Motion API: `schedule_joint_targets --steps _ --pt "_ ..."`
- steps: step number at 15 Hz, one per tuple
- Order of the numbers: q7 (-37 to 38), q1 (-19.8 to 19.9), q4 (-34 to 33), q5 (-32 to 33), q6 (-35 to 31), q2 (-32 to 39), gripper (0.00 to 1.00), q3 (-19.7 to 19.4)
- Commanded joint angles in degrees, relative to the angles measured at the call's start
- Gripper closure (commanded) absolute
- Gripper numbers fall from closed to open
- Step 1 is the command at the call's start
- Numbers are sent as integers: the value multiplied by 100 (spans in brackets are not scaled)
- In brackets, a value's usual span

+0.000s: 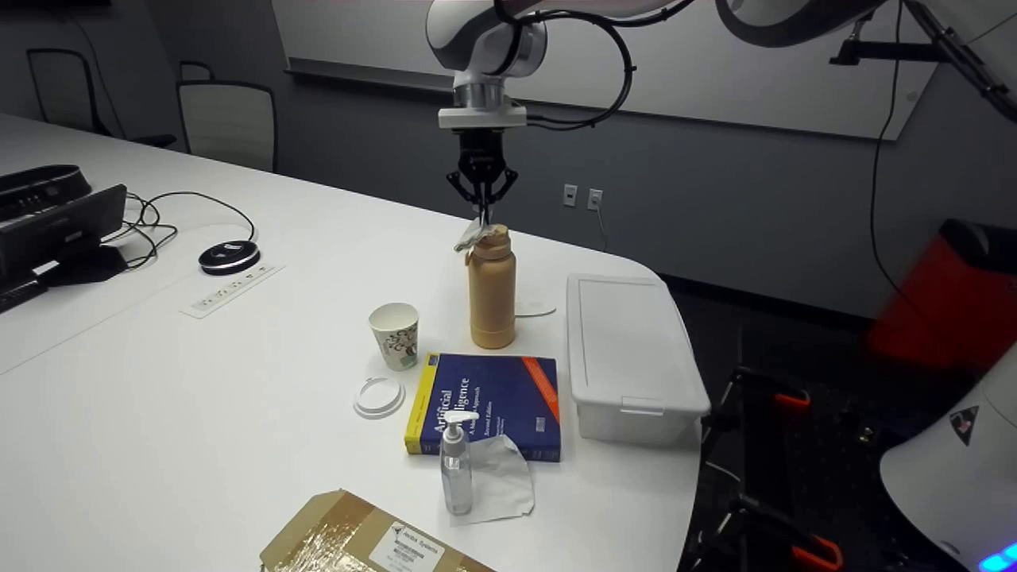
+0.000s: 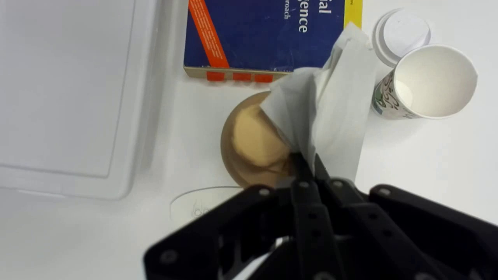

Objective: Use the white napkin to wipe the top of the beige bottle.

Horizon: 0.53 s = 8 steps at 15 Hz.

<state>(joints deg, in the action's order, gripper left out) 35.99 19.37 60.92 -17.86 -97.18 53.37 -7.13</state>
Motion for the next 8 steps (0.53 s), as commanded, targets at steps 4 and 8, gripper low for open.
schedule_joint_targets --steps 4,8 --pt "123 -126 444 153 -617 -295 99 -160" --pt "360 -266 386 449 -480 -300 99 -389"
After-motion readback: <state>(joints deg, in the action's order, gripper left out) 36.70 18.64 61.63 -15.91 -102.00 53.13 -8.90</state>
